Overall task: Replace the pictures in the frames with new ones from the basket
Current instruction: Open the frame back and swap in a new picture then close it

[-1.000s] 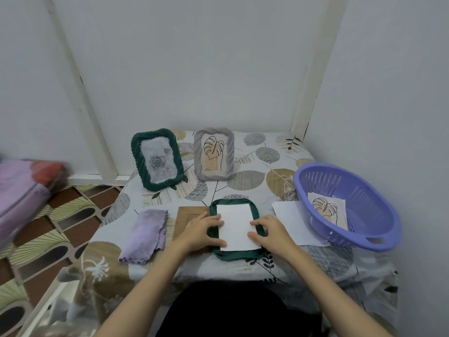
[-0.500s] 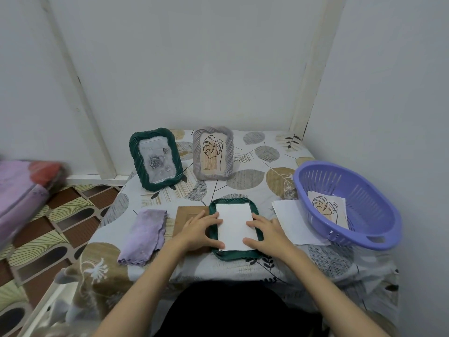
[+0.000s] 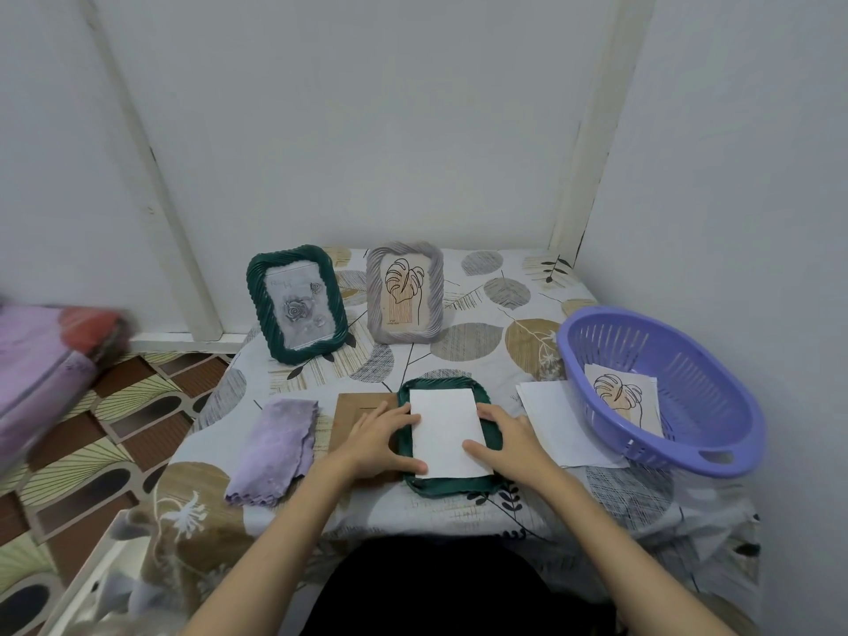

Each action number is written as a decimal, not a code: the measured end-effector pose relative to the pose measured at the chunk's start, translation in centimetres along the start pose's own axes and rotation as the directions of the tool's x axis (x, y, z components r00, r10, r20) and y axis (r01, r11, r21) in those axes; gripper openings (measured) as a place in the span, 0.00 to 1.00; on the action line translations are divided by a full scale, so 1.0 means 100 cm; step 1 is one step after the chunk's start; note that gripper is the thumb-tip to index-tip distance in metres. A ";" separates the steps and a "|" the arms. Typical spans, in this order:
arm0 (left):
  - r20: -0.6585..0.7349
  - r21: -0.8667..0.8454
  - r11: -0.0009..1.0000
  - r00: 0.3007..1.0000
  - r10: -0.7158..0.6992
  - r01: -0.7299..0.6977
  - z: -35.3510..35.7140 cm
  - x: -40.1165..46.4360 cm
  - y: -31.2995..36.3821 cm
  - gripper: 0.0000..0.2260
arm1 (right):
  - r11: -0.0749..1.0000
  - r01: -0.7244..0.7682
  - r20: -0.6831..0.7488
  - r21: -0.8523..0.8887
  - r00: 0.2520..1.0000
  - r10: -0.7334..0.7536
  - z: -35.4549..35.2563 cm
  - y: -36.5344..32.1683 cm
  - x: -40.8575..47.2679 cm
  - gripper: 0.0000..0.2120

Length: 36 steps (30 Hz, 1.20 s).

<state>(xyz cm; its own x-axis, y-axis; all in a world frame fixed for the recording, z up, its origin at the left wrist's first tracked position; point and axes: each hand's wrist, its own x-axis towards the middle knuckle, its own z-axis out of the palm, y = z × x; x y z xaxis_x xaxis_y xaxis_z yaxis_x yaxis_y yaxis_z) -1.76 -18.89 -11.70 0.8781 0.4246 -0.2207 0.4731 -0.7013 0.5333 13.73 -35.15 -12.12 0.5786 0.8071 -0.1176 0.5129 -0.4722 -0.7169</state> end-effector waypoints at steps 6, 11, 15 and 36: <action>-0.014 0.015 1.000 1.000 -0.006 0.006 0.002 0.001 0.001 0.37 | 1.000 -0.008 0.016 0.019 1.000 0.007 -0.003 -0.001 0.002 0.29; -0.010 0.032 0.999 1.000 0.003 -0.002 0.002 0.001 0.002 0.37 | 1.000 -0.004 0.013 -0.021 1.000 0.004 -0.003 -0.001 0.003 0.27; -0.003 0.040 0.999 1.000 -0.002 0.002 0.001 0.001 0.003 0.37 | 0.994 0.038 0.001 -0.100 0.999 -0.038 -0.002 -0.001 0.004 0.22; 0.008 0.042 0.999 1.000 -0.010 0.009 0.000 -0.002 0.006 0.37 | 0.987 0.038 0.050 -0.153 0.998 -0.030 -0.008 -0.004 0.000 0.22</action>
<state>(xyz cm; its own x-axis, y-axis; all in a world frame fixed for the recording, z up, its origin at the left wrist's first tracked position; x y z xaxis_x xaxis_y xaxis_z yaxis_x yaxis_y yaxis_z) -1.65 -19.36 -11.30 0.8740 0.4266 -0.2327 0.4839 -0.7204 0.4968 14.03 -35.24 -11.30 0.5305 0.8377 -0.1299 0.6256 -0.4903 -0.6068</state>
